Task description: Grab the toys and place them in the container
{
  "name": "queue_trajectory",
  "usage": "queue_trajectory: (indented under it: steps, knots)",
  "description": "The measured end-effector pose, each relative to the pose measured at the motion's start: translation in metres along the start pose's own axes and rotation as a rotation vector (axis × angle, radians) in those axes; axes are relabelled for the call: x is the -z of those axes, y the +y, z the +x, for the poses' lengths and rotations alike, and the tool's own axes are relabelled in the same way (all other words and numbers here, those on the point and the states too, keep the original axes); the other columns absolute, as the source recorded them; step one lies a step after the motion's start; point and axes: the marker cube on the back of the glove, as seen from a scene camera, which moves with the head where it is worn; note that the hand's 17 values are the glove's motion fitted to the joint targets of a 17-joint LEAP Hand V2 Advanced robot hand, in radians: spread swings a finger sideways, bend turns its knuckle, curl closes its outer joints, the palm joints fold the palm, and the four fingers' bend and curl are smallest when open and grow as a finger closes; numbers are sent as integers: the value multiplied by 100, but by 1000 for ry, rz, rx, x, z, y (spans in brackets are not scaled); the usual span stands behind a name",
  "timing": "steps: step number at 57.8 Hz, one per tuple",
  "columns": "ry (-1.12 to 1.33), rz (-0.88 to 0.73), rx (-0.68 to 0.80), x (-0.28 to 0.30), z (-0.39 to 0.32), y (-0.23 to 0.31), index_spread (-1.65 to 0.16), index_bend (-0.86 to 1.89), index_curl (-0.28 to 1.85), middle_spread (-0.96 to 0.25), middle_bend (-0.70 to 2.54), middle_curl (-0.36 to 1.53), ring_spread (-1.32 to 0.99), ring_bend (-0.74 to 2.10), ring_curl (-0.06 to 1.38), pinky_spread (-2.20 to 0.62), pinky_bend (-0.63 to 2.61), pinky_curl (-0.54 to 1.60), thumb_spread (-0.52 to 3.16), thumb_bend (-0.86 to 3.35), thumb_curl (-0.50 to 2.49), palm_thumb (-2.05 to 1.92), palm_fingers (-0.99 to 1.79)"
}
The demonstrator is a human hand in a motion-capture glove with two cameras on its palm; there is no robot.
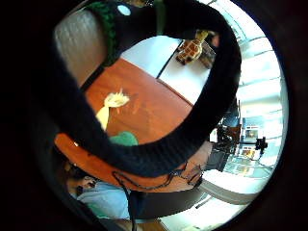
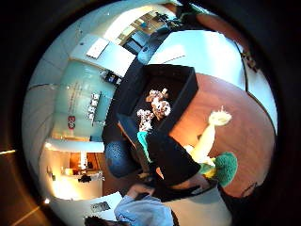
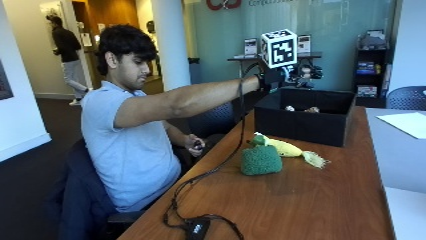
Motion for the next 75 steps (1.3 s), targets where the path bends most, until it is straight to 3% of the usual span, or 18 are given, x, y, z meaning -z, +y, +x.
queue_trajectory:
  steps: [12,33,49,63,75]
  knots:
    - [11,-30,-68,-6,44,49,-37,17,48,-2,14,28,-2,16,30,10,88,33,123,-6,21,-8,-13]
    - [91,-150,-77,-49,59,99,-35,15,39,-2,13,25,-2,15,25,10,91,34,119,-7,20,-9,-18]
    - [102,-270,-71,-122,59,119,-33,14,33,-2,13,23,-1,16,23,10,92,34,118,-7,20,-9,-20]
    - [175,-449,-91,-222,70,144,-29,5,25,-1,14,23,0,17,23,10,97,35,118,-6,20,-9,-27]
    - [177,-386,-76,-234,70,146,-26,8,19,2,13,22,2,19,24,8,100,36,124,-3,22,-3,-25]
